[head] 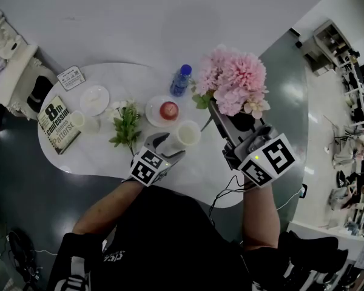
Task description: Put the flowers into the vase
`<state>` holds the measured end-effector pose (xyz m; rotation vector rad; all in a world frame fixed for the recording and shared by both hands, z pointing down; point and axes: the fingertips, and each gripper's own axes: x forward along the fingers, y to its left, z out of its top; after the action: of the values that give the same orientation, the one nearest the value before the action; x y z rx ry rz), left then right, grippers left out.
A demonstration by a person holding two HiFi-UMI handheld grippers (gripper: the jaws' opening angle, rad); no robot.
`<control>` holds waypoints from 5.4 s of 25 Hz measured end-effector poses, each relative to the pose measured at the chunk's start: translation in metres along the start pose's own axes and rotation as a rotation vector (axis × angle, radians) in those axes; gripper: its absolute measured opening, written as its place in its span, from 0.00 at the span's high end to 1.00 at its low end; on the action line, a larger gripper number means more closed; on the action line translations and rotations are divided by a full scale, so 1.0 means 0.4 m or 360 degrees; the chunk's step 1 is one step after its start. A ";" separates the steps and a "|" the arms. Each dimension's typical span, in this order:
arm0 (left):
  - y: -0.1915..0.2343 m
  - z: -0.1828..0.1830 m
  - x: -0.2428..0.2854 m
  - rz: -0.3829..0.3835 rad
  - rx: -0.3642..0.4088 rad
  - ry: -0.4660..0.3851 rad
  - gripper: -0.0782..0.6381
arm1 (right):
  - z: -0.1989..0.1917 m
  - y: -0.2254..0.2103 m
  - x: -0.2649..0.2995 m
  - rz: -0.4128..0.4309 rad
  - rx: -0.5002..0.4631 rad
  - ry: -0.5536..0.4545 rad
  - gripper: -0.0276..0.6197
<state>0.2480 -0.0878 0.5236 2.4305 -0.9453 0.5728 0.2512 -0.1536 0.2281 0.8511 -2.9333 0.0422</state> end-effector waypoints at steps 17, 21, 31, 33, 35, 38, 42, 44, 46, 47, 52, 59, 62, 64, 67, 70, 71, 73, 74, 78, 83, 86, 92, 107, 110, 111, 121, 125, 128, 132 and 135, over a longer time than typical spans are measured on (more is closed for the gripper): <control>0.036 0.006 0.021 0.0051 0.0009 -0.0037 0.41 | -0.089 0.033 0.024 -0.0022 0.0051 -0.0124 0.80; 0.033 0.011 0.024 0.0038 0.0016 -0.0037 0.41 | -0.111 0.039 0.024 -0.0040 0.0038 -0.0117 0.80; 0.044 0.002 0.025 0.0053 0.0034 -0.0016 0.41 | -0.169 0.037 0.021 -0.0072 0.0109 -0.0144 0.80; 0.048 0.002 0.026 0.0054 0.0035 -0.0013 0.41 | -0.182 0.037 0.023 -0.0075 0.0117 -0.0138 0.80; 0.049 0.001 0.027 0.0048 0.0035 -0.0008 0.41 | -0.198 0.035 0.026 -0.0076 0.0127 -0.0128 0.80; 0.045 0.001 0.029 0.0035 0.0035 -0.0002 0.41 | -0.220 0.032 0.026 -0.0084 0.0147 -0.0115 0.80; 0.046 0.003 0.033 0.0031 0.0036 0.0001 0.41 | -0.247 0.021 0.027 -0.0098 0.0177 -0.0101 0.80; 0.046 0.004 0.036 0.0027 0.0037 0.0002 0.41 | -0.257 0.017 0.028 -0.0102 0.0188 -0.0093 0.80; 0.046 0.006 0.038 0.0024 0.0034 0.0003 0.41 | -0.266 0.014 0.030 -0.0101 0.0197 -0.0087 0.80; 0.046 0.007 0.039 0.0022 0.0028 0.0002 0.41 | -0.270 0.013 0.031 -0.0100 0.0201 -0.0083 0.80; 0.044 0.015 0.044 0.0020 0.0008 -0.0009 0.41 | -0.289 0.011 0.035 -0.0092 0.0217 -0.0062 0.80; 0.040 0.030 0.045 0.0029 0.0019 -0.0033 0.41 | -0.330 0.018 0.037 -0.0078 0.0233 -0.0005 0.80; 0.040 0.029 0.045 0.0026 0.0014 -0.0035 0.41 | -0.345 0.022 0.040 -0.0071 0.0226 0.0018 0.80; 0.040 0.029 0.045 0.0026 0.0011 -0.0036 0.41 | -0.356 0.025 0.042 -0.0069 0.0224 0.0032 0.80; 0.043 0.027 0.044 0.0028 0.0002 -0.0038 0.41 | -0.373 0.029 0.045 -0.0069 0.0223 0.0056 0.80; 0.042 0.030 0.042 0.0031 0.0002 -0.0038 0.41 | -0.385 0.029 0.044 -0.0067 0.0228 0.0073 0.80; 0.041 0.030 0.042 0.0032 0.0003 -0.0037 0.41 | -0.390 0.030 0.043 -0.0065 0.0230 0.0078 0.80; 0.041 0.030 0.042 0.0034 0.0003 -0.0036 0.41 | -0.398 0.032 0.042 -0.0061 0.0232 0.0088 0.79; 0.041 0.030 0.043 0.0036 0.0001 -0.0037 0.41 | -0.402 0.033 0.043 -0.0058 0.0230 0.0094 0.79; 0.043 0.027 0.044 0.0036 -0.0005 -0.0040 0.41 | -0.416 0.037 0.044 -0.0058 0.0223 0.0121 0.79; 0.043 0.025 0.044 0.0039 -0.0005 -0.0044 0.41 | -0.439 0.040 0.042 -0.0061 0.0226 0.0147 0.78; 0.045 0.023 0.044 0.0040 -0.0008 -0.0043 0.41 | -0.449 0.045 0.043 -0.0056 0.0216 0.0173 0.77; 0.044 0.021 0.045 0.0044 -0.0008 -0.0040 0.41 | -0.468 0.043 0.036 -0.0072 0.0195 0.0216 0.74; 0.043 0.018 0.043 0.0047 -0.0014 -0.0037 0.41 | -0.494 0.051 0.026 -0.0070 0.0199 0.0255 0.65; 0.044 0.015 0.044 0.0047 -0.0018 -0.0034 0.41 | -0.497 0.051 0.026 -0.0073 0.0206 0.0257 0.64; 0.045 0.014 0.044 0.0049 -0.0019 -0.0032 0.41 | -0.497 0.051 0.025 -0.0074 0.0209 0.0255 0.64; 0.044 0.013 0.044 0.0050 -0.0024 -0.0034 0.41 | -0.496 0.061 0.021 -0.0086 0.0185 0.0256 0.57; 0.047 0.012 0.043 0.0052 -0.0023 -0.0033 0.41 | -0.497 0.056 0.019 -0.0109 0.0176 0.0262 0.54; 0.048 0.011 0.043 0.0053 -0.0023 -0.0032 0.41 | -0.501 0.055 0.015 -0.0119 0.0176 0.0272 0.49; 0.042 0.013 0.043 0.0054 -0.0020 -0.0033 0.41 | -0.508 0.064 0.002 -0.0096 0.0179 0.0294 0.41; 0.042 0.012 0.044 0.0056 -0.0022 -0.0037 0.41 | -0.525 0.060 -0.008 -0.0093 0.0231 0.0308 0.36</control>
<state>0.2492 -0.1106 0.5336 2.4173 -1.0004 0.5495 0.2567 -0.1209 0.4368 0.8962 -2.7494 0.3183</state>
